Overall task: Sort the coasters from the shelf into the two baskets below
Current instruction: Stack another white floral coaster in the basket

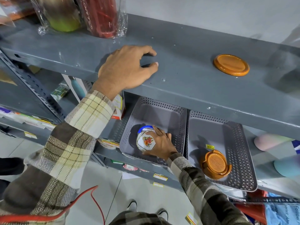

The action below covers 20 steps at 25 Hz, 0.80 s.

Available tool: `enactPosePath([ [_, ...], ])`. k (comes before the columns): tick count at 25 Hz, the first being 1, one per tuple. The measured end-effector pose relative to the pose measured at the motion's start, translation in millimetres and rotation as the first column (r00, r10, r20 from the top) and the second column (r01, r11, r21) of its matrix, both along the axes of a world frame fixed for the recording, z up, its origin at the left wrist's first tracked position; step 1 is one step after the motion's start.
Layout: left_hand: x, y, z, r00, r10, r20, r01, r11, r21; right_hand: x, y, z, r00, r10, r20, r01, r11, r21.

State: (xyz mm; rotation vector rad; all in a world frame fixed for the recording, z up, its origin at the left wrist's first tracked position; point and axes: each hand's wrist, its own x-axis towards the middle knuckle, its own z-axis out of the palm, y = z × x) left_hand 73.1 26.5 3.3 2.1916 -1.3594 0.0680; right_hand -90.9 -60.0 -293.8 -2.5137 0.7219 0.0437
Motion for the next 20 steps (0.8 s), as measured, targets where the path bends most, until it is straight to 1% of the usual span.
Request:
enactPosePath([
  [2,-0.3,0.1,0.0,1.0,-0.002,0.001,0.002,1.0,-0.001,-2.2,-1.1,-0.3,1.0,0.006,-0.003,-0.006,1.0,0.01],
  [7,0.2,-0.2,0.0,1.0,-0.008,0.001,0.008,1.0,0.008,-3.2,-3.8,-0.7,0.998,0.049,-0.045,-0.051,0.998,-0.044],
  [20,0.9,-0.3,0.6,1.0,-0.023,-0.013,0.024,1.0,0.011,0.6,-3.7,-5.7,0.99,0.093,-0.103,-0.103,0.99,-0.094],
])
